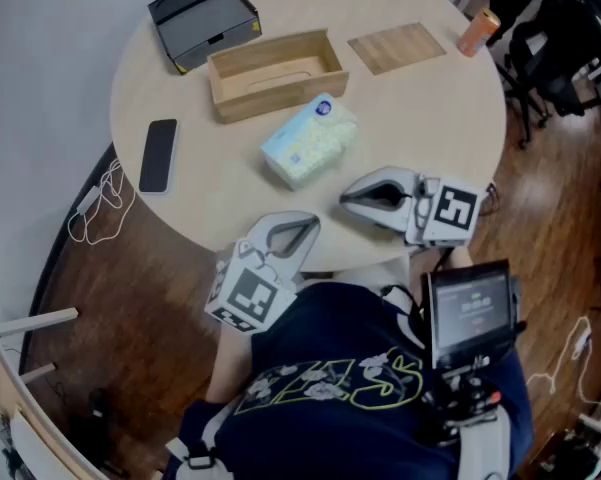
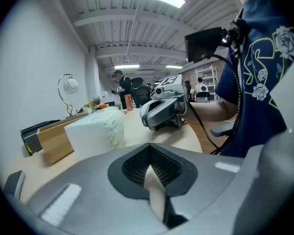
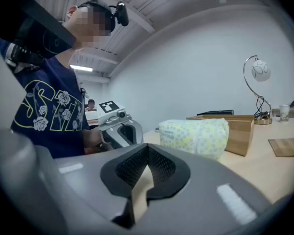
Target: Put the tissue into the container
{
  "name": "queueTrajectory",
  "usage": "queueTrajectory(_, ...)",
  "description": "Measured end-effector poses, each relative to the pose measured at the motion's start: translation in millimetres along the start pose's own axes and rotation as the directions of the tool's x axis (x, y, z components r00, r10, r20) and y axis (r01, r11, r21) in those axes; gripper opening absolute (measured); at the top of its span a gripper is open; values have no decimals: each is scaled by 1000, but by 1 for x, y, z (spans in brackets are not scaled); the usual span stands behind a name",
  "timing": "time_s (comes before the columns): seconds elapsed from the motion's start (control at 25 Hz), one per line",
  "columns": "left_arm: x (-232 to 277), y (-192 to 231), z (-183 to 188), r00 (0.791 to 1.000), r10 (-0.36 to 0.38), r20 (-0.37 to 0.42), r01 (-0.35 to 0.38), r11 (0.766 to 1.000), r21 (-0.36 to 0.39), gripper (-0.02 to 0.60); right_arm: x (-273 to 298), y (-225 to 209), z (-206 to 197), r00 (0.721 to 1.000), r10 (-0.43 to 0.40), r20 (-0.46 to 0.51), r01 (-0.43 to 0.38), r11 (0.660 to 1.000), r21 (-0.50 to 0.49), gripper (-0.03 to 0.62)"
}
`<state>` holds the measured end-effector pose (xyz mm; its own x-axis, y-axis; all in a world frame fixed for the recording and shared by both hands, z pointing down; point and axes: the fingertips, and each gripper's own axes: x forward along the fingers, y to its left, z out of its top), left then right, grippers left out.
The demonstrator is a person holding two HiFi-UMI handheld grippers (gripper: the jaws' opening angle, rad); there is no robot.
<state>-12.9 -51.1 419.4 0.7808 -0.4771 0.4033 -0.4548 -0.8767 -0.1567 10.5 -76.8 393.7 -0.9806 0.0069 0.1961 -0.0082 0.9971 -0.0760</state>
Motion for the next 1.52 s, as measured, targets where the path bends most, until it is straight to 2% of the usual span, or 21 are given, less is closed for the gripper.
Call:
queueTrajectory(0.12, -8, 12, 2, 996, 81, 41, -79, 995, -54, 3, -6, -17, 10, 993, -104, 57, 103, 995, 14, 0)
queueTrajectory(0.16, -14, 21, 2, 988, 137, 69, -132, 989, -69, 3, -11, -22, 11, 991, -114, 63, 113, 993, 21, 42)
queueTrajectory(0.24, -31, 40, 3, 959, 246, 141, -228, 965, -133, 5, -24, -30, 8, 994, -90, 56, 88, 996, 32, 345)
queueTrajectory(0.28, -39, 48, 2, 946, 281, 162, -252, 951, -179, 29, -32, -35, 7, 996, -73, 52, 72, 997, 32, 466)
queueTrajectory(0.32, -45, 54, 0, 938, 304, 168, -265, 939, -220, 213, -40, -42, 5, 997, -62, 53, 61, 998, 29, 537)
queueTrajectory(0.36, -49, 59, -2, 933, 317, 170, -271, 930, -247, 395, -49, -51, 4, 996, -61, 57, 60, 998, 28, 575)
queueTrajectory(0.4, -54, 65, -3, 930, 324, 174, -273, 925, -264, 443, -58, -61, 4, 995, -71, 63, 69, 997, 33, 583)
queueTrajectory(0.48, -63, 74, -7, 927, 328, 181, -271, 921, -281, 479, -72, -84, 3, 993, -96, 69, 94, 995, 41, 583)
queueTrajectory(0.56, -68, 81, -15, 935, 318, 155, -265, 920, -289, 493, -75, -101, 2, 995, -87, 55, 85, 996, 38, 583)
queueTrajectory(0.68, -65, 88, -30, 955, 297, -1, -287, 923, -257, 494, -62, -111, -4, 1000, -12, -18, 13, 1000, 28, 580)
queueTrajectory(0.76, -58, 87, -26, 957, 282, -71, -290, 931, -222, 494, -49, -112, -6, 997, 41, -70, -40, 999, 21, 580)
queueTrajectory(0.96, -18, 92, -4, 978, 206, -12, -204, 952, -229, 494, -19, -112, -3, 986, 109, -129, -108, 994, 13, 578)
queueTrajectory(1.04, -5, 98, 1, 982, 191, 14, -181, 951, -251, 492, -9, -110, -8, 975, 124, -186, -122, 992, 24, 578)
queueTrajectory(1.16, 5, 110, 8, 981, 188, 54, -163, 936, -312, 491, 0, -107, -14, 959, 121, -258, -122, 992, 10, 578)
queueTrajectory(1.24, 7, 117, 5, 985, 158, 71, -126, 933, -336, 491, 5, -105, -11, 964, 119, -239, -121, 993, 8, 577)
queueTrajectory(1.36, 3, 118, 5, 989, 103, 109, -64, 947, -316, 475, 23, -94, 3, 978, 136, -155, -137, 991, 1, 574)
queueTrajectory(1.44, -1, 119, 6, 988, 77, 130, -34, 951, -306, 387, 41, -90, 10, 981, 137, -138, -139, 990, -6, 580)
queueTrajectory(1.52, -6, 126, 2, 989, 75, 128, -34, 953, -301, 369, 51, -96, 16, 989, 91, -118, -92, 996, -3, 578)
